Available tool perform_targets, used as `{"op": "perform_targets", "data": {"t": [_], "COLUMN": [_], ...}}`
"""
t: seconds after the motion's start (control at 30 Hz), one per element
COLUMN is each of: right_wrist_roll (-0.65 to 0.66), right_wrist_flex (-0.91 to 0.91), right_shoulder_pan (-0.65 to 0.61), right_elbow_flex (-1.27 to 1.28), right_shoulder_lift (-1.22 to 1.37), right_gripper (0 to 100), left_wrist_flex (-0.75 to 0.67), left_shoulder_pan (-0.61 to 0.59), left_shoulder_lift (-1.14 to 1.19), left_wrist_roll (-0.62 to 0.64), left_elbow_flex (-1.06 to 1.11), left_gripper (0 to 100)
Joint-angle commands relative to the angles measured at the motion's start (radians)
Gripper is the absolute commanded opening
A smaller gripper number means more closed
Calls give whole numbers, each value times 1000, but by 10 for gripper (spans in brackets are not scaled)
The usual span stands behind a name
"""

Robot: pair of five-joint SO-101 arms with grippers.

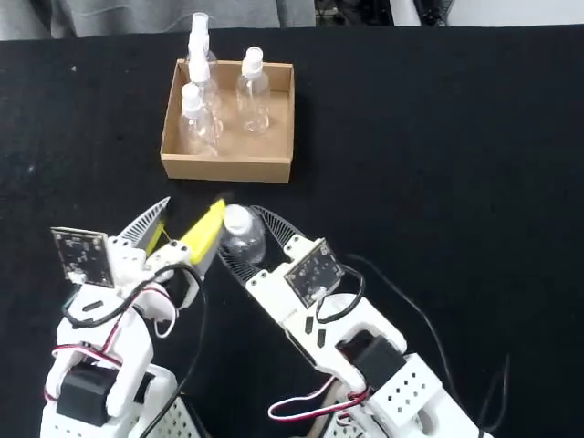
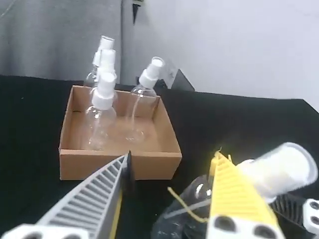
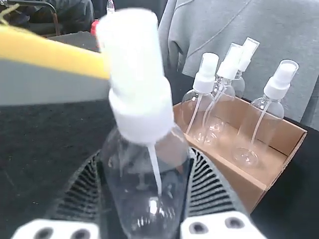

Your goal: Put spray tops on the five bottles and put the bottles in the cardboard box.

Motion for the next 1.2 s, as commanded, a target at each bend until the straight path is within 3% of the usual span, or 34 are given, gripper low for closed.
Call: {"op": "perform_targets", "data": {"t": [0.0, 0.23, 0.7, 1.17], "right_wrist_roll": [-6, -6, -6, -6], "right_wrist_flex": [-32, -29, -26, -26], "right_shoulder_pan": [12, 12, 18, 20], "right_elbow_flex": [-2, -2, -1, -1], "right_shoulder_lift": [-24, -24, -24, -24], "right_gripper": [16, 16, 16, 16], "left_wrist_flex": [2, 2, -29, -41], "left_shoulder_pan": [59, 61, -114, -412], "left_shoulder_lift": [0, 2, 2, 2], "left_wrist_roll": [-21, -21, -21, -23], "left_elbow_flex": [-15, -16, -22, 105], "left_gripper": [241, 241, 241, 241]}}
